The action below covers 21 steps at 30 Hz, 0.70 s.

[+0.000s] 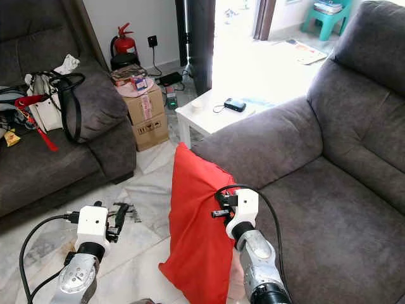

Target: Move the pillow to the sofa from floor

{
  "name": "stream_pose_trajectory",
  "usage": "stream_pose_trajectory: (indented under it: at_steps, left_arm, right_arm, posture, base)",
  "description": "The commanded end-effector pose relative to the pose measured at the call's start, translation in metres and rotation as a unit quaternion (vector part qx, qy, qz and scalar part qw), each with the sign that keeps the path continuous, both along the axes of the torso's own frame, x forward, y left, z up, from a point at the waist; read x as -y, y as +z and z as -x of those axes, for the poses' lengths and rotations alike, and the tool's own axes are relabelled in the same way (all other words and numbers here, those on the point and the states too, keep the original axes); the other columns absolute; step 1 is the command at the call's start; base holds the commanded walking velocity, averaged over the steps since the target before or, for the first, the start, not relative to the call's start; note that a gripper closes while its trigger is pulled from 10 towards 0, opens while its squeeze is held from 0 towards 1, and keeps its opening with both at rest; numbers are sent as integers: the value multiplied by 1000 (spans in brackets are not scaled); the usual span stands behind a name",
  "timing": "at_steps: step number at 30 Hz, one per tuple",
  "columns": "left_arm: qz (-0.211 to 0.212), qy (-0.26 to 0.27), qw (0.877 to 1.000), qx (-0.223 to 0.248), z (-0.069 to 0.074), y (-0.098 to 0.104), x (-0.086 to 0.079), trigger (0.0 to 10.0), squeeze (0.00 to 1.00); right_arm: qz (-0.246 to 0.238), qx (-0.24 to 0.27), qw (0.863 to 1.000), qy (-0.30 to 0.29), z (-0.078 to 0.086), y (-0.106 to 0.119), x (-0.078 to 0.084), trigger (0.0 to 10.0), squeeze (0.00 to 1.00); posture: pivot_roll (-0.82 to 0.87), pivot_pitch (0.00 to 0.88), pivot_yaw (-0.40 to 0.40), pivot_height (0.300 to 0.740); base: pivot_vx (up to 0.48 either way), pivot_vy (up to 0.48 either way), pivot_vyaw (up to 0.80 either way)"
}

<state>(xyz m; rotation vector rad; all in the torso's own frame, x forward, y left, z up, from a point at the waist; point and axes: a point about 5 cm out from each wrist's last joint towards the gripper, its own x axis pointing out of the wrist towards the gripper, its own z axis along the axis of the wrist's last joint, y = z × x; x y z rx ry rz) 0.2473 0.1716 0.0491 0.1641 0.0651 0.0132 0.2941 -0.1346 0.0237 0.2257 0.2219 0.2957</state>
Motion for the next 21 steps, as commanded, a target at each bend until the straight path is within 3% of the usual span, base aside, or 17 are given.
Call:
stream_pose_trajectory:
  at_steps: [1,5,21]
  left_arm:
    - [9,3,1000,-7,1,-2,0,10000,0]
    - [15,7,1000,-9,1,-3,0,10000,0]
    - [13,9,1000,-14,0,-4,-1,10000,0]
  right_arm:
    - [-9,62,998,-8,-17,27,1,10000,0]
    - [-10,62,998,-9,-18,27,2,10000,0]
    - [-10,63,998,-12,-19,28,2,10000,0]
  posture:
    - [106,50,-17,740]
    - [106,49,-19,740]
    - [103,41,-19,740]
  base:
    - [0,0,0]
    - [0,64,0]
    - [0,430,0]
